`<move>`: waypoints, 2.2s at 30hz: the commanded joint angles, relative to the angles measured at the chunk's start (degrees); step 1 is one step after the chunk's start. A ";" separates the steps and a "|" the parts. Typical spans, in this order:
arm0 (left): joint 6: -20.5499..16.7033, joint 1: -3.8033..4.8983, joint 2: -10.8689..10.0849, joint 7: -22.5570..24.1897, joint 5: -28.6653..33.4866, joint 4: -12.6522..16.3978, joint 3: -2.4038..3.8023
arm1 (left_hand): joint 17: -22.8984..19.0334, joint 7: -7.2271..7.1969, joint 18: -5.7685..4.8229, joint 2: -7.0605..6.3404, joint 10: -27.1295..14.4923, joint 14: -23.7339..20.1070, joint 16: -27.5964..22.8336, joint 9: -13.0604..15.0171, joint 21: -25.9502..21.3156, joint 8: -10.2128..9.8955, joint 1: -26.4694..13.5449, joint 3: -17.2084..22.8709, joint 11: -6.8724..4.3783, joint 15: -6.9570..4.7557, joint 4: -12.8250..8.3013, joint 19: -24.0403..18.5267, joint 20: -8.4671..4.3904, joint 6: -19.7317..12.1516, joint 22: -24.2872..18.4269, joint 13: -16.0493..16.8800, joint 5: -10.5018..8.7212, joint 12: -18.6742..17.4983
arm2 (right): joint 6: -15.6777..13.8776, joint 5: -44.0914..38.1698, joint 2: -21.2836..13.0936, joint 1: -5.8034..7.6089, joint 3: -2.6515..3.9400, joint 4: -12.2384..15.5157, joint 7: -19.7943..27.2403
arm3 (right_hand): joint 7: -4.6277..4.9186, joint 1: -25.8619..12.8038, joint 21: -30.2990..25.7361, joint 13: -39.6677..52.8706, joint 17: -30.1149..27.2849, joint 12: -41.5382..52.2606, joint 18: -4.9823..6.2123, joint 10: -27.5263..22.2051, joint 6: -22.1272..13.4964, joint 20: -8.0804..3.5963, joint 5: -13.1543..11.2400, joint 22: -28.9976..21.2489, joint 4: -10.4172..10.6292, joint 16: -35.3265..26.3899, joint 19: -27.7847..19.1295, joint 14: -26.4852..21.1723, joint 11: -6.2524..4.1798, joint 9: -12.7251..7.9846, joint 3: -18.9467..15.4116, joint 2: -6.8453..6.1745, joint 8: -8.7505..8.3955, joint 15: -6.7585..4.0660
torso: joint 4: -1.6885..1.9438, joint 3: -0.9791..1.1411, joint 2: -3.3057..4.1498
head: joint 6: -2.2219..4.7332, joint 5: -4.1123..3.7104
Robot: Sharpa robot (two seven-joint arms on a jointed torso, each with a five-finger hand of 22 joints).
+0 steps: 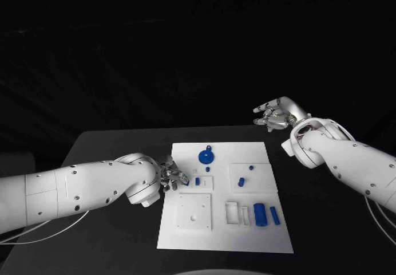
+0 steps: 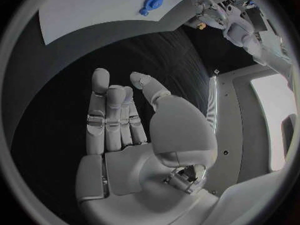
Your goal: Assemble the parts on the task board
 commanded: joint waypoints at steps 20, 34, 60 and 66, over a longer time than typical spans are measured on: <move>-2.01 -0.07 0.23 0.70 -1.56 0.01 -0.02 | -0.15 -7.28 0.74 0.77 2.44 0.01 0.41 7.68 0.44 0.33 -0.73 0.33 -0.48 0.47 -0.10 -0.23 0.74 13.42 0.94 0.19 0.11 0.31 | 0.85 0.22 0.08 0.00 0.02 0.10 0.22 | 0.03 -0.86 -0.34 -0.08 -0.01 -0.05 0.59 -0.10 0.60 -0.07 1.22 0.30 -0.02 0.13 1.47 -0.38 -0.29 0.00 0.71 -0.06 -0.09 -0.12 | 0.01 -0.03 0.05 | 0.05 -0.13; -4.09 -0.19 -0.24 2.20 -1.07 1.20 -0.01 | -0.02 -7.30 1.17 0.85 2.45 0.00 0.57 7.84 0.59 0.36 -0.87 0.64 -0.49 0.50 -0.33 -0.28 1.14 13.55 0.95 0.31 0.81 0.38 | 0.86 0.25 0.02 0.00 0.02 0.02 0.23 | 0.03 -0.91 -0.36 -0.07 0.00 -0.04 0.58 -0.10 0.62 -0.08 1.34 0.35 -0.03 0.13 1.48 -0.38 -0.31 0.00 0.74 -0.09 -0.09 -0.13 | 0.04 -0.01 0.04 | 0.14 -0.25; -0.05 -0.33 0.31 -0.46 -3.02 0.24 -0.02 | -0.23 -7.24 1.43 0.99 2.44 -0.03 0.59 7.71 0.86 0.30 -0.89 0.74 -0.45 0.57 -0.54 -0.39 1.34 13.47 0.93 0.35 0.55 0.23 | 1.37 0.28 0.02 0.00 0.02 -0.03 0.14 | 0.01 -1.06 -0.50 -0.05 0.02 -0.05 0.57 -0.09 0.65 -0.09 1.71 0.51 0.00 0.12 1.50 -0.38 -0.30 0.00 0.78 -0.08 -0.09 -0.13 | 0.03 -0.03 0.06 | -0.01 -0.36; 0.64 -0.48 0.45 -0.74 -3.57 -0.15 -0.02 | -0.22 -7.24 1.43 1.03 2.44 -0.02 0.61 7.69 0.88 0.29 -0.88 0.73 -0.44 0.56 -0.55 -0.39 1.33 13.43 0.93 0.36 0.42 0.24 | 1.54 0.28 0.03 0.00 0.02 0.07 0.13 | 0.00 -1.11 -0.52 -0.05 0.03 -0.05 0.57 -0.12 0.76 -0.09 1.85 0.55 0.00 0.12 1.52 -0.39 -0.32 0.00 0.80 -0.08 -0.09 -0.14 | 0.03 -0.02 0.07 | -0.14 -0.40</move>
